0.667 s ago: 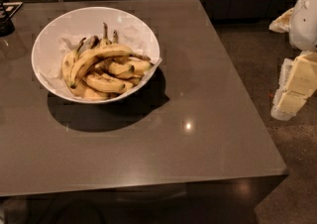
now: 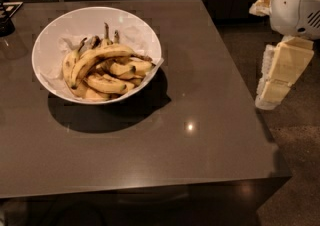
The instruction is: Pick banana from white bowl
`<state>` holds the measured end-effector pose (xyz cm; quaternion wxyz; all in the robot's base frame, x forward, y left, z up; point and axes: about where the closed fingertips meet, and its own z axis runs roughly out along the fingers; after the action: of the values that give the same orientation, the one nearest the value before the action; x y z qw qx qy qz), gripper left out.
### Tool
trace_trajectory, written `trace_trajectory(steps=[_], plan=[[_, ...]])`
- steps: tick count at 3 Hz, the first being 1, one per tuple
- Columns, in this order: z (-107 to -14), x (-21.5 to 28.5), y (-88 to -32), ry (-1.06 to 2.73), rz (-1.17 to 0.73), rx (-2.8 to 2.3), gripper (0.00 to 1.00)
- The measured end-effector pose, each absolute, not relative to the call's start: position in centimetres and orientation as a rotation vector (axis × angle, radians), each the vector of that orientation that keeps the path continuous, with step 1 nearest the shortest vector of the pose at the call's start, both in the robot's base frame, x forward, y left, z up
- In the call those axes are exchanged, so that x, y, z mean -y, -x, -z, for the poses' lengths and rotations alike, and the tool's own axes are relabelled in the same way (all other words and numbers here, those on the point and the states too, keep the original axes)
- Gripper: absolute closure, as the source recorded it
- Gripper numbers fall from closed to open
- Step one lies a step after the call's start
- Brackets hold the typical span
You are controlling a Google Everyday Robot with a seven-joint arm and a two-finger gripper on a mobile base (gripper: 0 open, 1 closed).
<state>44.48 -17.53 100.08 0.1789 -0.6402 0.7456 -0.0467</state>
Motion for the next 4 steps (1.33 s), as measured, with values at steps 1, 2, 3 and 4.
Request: trace_trajectory(steps=[1,2,3,4], plan=[[-100.7,14.4,-45.0,1.939,0.124,-1.99,0.0],[-100.0,11.0,-45.4,2.093,0.089,-1.87,0.0],[-100.2,10.9,-45.5,2.084,0.097,-1.863,0.0],[-100.3,9.5,-46.5,2.076,0.093,-1.825,0.0]])
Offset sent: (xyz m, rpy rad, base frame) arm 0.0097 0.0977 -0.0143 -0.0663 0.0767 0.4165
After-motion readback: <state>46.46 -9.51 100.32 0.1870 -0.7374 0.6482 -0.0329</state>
